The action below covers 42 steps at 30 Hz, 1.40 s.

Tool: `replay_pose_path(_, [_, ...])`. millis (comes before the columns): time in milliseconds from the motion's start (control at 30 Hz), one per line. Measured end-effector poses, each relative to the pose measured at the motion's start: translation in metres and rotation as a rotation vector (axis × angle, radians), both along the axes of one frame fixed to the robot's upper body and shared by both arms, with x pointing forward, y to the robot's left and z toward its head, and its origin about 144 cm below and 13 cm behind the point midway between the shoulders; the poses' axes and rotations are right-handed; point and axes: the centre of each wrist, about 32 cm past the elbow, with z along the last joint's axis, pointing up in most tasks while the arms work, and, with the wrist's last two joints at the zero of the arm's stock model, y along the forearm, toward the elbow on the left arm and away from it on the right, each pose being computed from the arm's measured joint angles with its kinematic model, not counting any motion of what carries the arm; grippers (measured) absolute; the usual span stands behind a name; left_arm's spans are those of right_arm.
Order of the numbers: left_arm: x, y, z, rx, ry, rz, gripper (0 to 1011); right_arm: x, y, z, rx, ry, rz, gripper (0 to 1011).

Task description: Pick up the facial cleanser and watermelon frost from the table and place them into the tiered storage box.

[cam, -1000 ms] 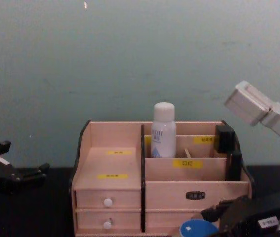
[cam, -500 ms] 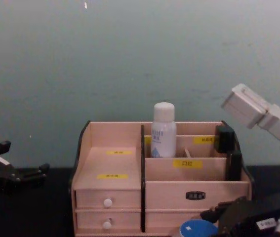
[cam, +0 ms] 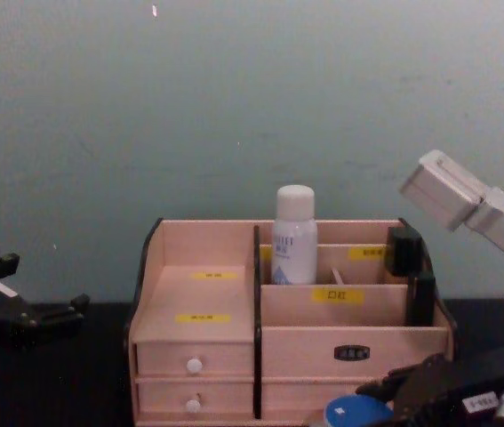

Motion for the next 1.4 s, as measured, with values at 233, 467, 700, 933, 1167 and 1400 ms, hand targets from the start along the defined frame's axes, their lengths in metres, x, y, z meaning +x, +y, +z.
replay_pose_path(233, [0.0,0.0,0.0,0.0,0.0,0.0,1002,0.0,0.0,0.0,0.001,0.0,0.0,719])
replay_pose_path(467, [0.0,0.0,0.0,0.0,0.0,0.0,1001,0.0,0.0,0.0,0.002,0.0,0.0,719])
replay_pose_path(700, [0.0,0.0,0.0,0.0,0.0,0.0,1001,-0.002,-0.002,0.003,0.02,-0.002,0.003,719])
replay_pose_path(933, [0.0,0.0,0.0,0.0,0.0,0.0,1001,-0.007,-0.01,0.02,0.064,-0.028,0.012,719])
replay_pose_path(1167, [0.0,0.0,0.0,0.0,0.0,0.0,1001,-0.006,-0.013,0.038,0.097,-0.072,0.003,719])
replay_pose_path(1400, [0.0,0.0,0.0,0.0,0.0,0.0,1001,0.004,-0.005,0.057,0.13,-0.127,-0.006,719])
